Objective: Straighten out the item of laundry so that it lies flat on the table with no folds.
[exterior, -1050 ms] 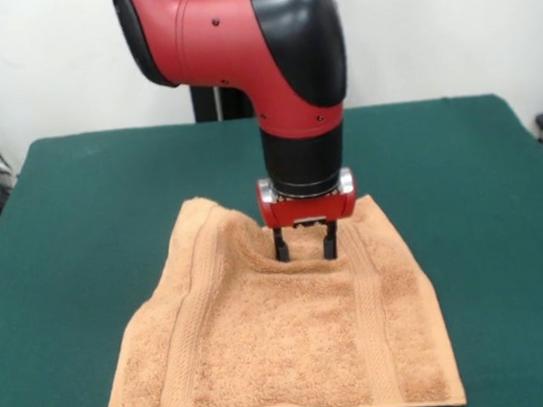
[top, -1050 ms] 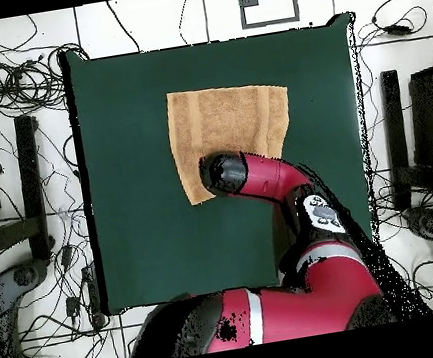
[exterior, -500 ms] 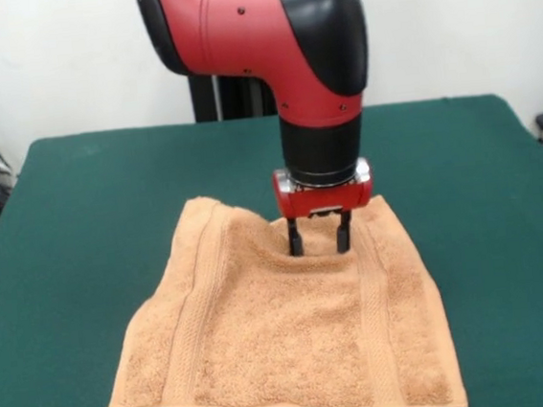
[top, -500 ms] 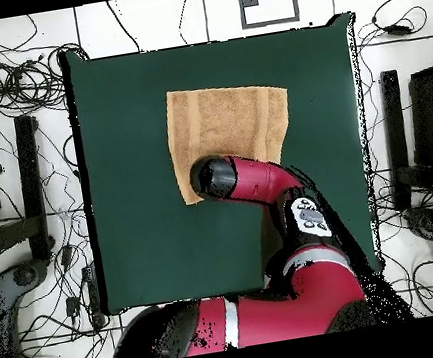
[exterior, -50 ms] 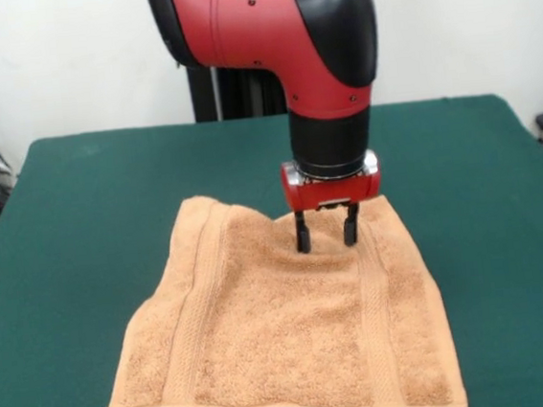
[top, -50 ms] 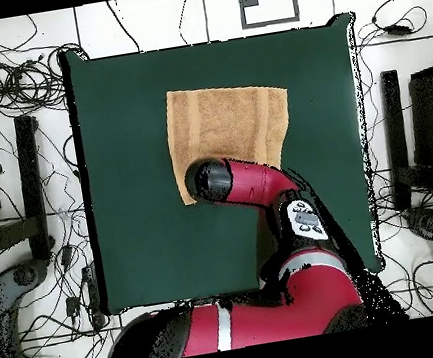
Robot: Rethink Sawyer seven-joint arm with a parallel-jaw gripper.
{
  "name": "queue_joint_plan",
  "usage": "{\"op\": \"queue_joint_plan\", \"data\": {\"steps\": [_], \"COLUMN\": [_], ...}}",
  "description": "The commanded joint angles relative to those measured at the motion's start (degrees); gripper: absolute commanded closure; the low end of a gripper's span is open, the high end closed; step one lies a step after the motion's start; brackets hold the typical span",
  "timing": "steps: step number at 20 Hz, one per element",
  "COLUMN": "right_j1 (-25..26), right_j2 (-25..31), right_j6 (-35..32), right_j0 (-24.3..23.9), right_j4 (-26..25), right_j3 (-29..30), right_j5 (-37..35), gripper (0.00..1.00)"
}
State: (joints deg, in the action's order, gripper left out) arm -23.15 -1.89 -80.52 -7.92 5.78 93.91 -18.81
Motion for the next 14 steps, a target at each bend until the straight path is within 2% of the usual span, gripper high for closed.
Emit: {"op": "queue_joint_plan", "data": {"steps": [1,14], "right_j1": [1.8,2.2], "right_j2": [8.6,8.4], "right_j6": [-11.9,-11.9], "right_j0": [2.1,1.5], "right_j4": [1.7,1.7], "right_j3": [4.4,4.7], "right_j5": [2.4,2.6], "gripper": [0.0,0.0]}}
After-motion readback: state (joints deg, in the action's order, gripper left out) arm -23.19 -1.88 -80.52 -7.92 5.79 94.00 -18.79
